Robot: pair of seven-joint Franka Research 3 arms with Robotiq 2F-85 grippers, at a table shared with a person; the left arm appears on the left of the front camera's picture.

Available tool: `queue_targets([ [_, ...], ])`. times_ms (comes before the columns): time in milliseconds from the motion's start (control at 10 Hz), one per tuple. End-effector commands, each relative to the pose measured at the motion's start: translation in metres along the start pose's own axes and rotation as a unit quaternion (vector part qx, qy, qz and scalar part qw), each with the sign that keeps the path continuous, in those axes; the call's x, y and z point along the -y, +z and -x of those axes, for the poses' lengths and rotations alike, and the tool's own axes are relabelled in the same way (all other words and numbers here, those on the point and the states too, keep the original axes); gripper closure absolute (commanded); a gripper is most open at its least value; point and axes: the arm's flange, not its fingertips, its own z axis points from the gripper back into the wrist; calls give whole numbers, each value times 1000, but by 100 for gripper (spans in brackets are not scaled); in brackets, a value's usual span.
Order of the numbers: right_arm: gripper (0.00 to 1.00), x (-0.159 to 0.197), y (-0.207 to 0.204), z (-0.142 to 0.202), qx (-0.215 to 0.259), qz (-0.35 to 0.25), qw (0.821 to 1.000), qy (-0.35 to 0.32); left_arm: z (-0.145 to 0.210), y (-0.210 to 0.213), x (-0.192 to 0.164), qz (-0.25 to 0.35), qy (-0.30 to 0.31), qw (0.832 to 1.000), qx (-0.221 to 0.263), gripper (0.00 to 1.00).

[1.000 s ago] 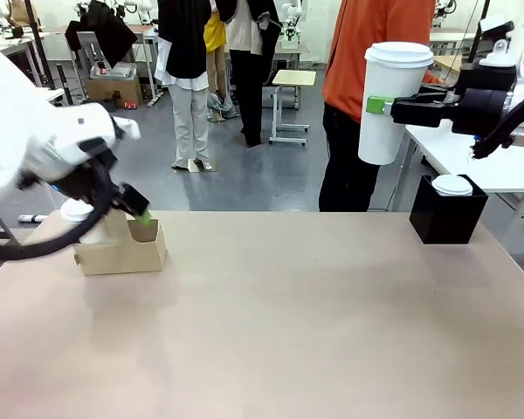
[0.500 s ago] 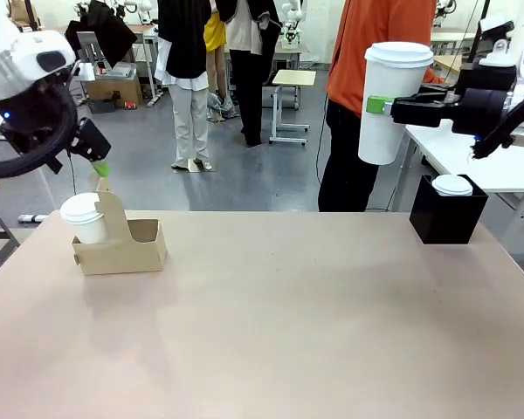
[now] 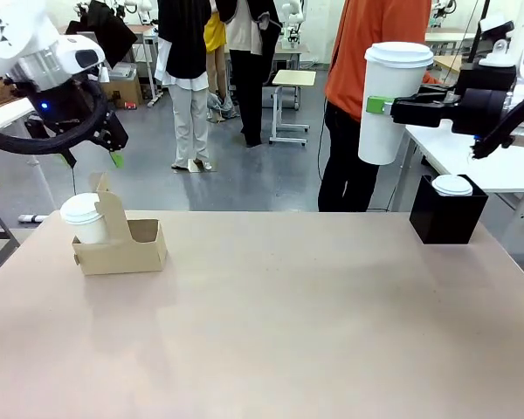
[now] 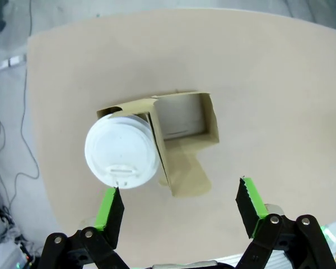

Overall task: Pour a drink into a cup and package it in a carrier.
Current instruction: Position the Cup Carrier in the center of the table.

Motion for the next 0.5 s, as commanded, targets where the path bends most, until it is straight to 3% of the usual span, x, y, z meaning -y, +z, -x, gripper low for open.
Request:
queue_targets([
  [0,20,-2,-2,-5,7,0,1000,3,-13,-11,7,-37,36,998,-24,0],
  [400,20,-2,-2,-5,7,0,1000,3,-7,-12,-1,-11,17,1000,-9,0],
])
